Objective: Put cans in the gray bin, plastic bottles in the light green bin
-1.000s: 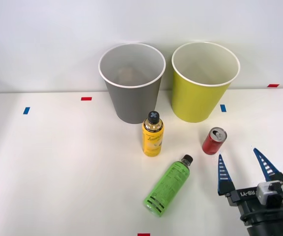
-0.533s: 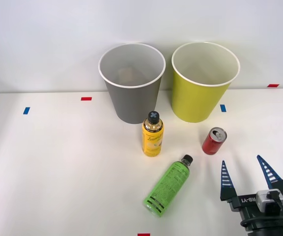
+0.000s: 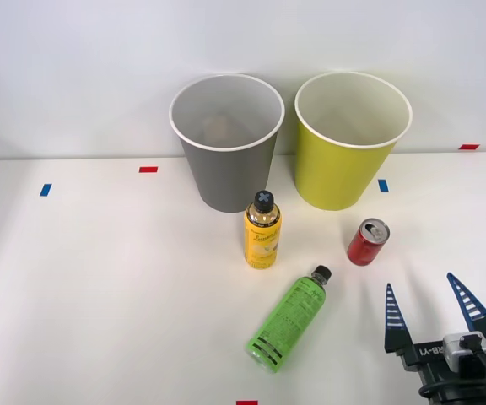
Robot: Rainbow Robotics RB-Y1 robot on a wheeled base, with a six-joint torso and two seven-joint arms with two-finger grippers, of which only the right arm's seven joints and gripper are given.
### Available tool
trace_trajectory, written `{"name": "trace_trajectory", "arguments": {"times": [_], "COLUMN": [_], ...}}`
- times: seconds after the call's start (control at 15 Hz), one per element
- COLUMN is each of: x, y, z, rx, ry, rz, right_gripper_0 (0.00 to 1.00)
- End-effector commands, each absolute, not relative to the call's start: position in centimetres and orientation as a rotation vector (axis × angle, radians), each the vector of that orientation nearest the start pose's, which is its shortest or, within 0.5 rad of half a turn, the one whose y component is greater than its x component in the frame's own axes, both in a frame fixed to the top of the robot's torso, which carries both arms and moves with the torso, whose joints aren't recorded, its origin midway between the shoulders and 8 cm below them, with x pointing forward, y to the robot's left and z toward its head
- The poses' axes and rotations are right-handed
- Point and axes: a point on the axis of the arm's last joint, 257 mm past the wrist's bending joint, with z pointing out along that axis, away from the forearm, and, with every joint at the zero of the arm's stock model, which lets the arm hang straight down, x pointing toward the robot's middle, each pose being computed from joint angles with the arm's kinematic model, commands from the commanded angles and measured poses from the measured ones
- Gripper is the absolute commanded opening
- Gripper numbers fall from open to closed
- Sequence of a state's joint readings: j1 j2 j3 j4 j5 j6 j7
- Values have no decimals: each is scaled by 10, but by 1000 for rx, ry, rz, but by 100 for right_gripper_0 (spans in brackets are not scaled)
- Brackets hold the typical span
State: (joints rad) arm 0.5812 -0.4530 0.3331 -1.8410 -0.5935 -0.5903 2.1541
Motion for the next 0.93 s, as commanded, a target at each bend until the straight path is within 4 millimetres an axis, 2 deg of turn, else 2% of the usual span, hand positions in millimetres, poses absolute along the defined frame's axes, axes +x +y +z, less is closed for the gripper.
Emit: {"name": "trace_trajectory", "arguments": {"times": [0.07,0.4,0.67,0.93], "x": [348,347,343,319], "y": [-265,-248,-236,-216], "z": [-243,-245,-256,-257], "rx": [-124,15,30,-27], "ry": [1440,1450,1424,1407], "rz": [-74,175,270,323], "right_gripper_0": [82,82,82,82]}}
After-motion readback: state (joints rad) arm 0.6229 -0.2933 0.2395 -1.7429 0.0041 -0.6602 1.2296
